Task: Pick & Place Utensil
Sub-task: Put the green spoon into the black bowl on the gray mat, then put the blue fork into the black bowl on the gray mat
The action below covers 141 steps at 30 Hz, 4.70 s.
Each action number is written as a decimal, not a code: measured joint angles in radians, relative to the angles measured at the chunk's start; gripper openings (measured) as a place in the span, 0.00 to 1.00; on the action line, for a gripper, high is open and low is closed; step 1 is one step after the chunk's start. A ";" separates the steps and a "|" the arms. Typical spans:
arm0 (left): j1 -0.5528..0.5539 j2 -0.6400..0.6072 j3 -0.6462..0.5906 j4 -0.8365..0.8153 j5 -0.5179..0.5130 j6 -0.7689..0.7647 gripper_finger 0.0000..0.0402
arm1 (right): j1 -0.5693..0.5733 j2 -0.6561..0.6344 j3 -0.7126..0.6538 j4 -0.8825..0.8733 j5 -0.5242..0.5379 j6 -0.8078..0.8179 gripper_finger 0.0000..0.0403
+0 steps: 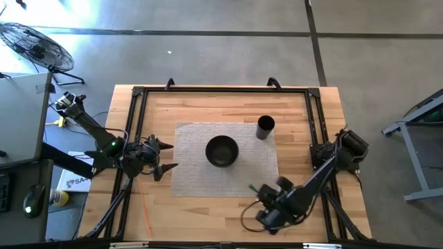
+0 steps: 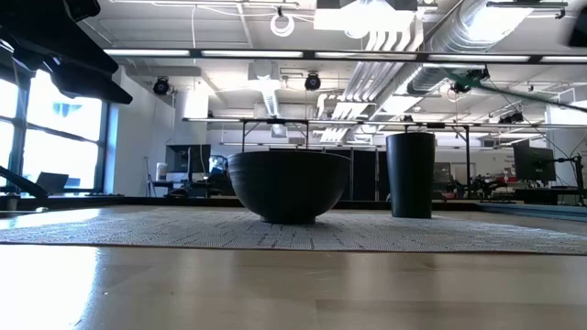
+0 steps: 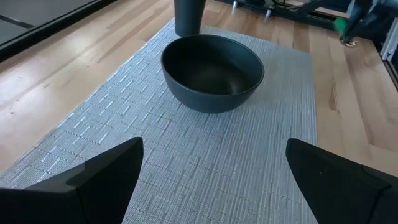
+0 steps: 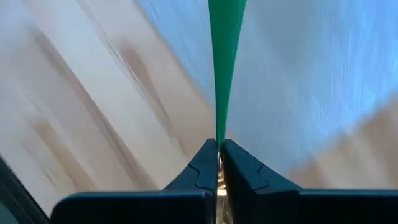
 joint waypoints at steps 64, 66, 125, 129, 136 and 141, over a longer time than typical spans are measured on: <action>0.000 0.000 0.000 -0.012 0.159 0.024 0.97 | -0.680 0.106 -0.208 1.014 -0.081 -0.998 0.05; 0.000 0.000 0.000 -0.016 0.159 0.024 0.97 | -0.680 0.106 -0.208 1.014 -0.080 -0.998 0.08; 0.001 0.443 0.032 -0.504 0.433 -1.330 0.97 | -0.499 -0.112 -0.209 1.002 0.164 -1.065 0.26; 0.001 0.475 0.031 -0.516 0.454 -1.376 0.97 | -0.499 -0.112 -0.209 0.999 0.155 -1.062 0.26; 0.001 0.495 0.031 -0.479 0.408 -1.345 0.97 | -0.500 -0.112 -0.209 0.995 0.154 -1.062 0.26; 0.001 0.495 0.031 -0.407 0.335 -1.274 0.97 | -0.500 -0.112 -0.209 0.995 0.154 -1.062 0.26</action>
